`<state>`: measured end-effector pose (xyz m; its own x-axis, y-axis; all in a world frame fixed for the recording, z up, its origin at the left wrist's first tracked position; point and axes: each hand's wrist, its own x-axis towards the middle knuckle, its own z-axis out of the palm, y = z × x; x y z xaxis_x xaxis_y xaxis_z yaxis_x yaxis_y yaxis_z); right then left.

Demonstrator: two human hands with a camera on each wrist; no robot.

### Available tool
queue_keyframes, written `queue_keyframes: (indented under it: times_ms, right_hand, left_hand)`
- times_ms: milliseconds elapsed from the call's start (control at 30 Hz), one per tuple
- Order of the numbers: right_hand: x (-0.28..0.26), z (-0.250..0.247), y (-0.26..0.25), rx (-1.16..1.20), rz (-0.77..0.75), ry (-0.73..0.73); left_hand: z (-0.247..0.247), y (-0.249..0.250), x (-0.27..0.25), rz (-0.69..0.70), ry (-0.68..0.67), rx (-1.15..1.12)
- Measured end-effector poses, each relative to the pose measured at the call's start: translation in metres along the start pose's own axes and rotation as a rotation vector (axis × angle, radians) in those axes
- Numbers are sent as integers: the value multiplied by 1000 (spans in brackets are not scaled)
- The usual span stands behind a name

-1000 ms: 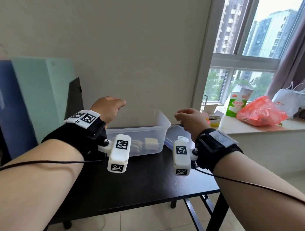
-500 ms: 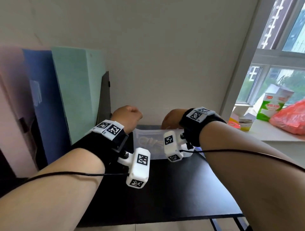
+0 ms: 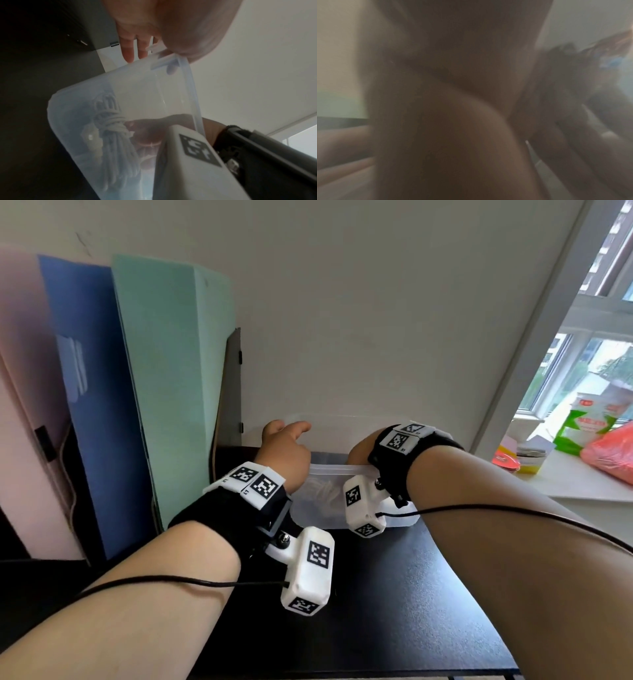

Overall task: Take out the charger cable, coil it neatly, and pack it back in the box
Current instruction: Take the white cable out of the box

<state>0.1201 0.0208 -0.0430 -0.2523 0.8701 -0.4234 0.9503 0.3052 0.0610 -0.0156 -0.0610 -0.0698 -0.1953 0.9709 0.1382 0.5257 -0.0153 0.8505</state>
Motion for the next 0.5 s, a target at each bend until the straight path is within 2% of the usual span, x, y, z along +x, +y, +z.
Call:
queue_keyframes:
  times_ms: [67, 133, 233, 400, 500]
  right_hand:
    - [1, 1, 2, -122, -67, 25]
    - [2, 7, 2, -79, -33, 36]
    - [5, 11, 9, -233, 1, 137]
    - [-12, 3, -3, 42, -80, 125]
    - [-19, -6, 1, 219, -153, 257]
  left_hand:
    - [0, 0, 0, -1, 11, 1]
    - [0, 1, -2, -3, 14, 9]
    - [-1, 3, -3, -11, 4, 20]
    - [-1, 5, -5, -20, 7, 33]
    - [-3, 7, -5, -47, 13, 30]
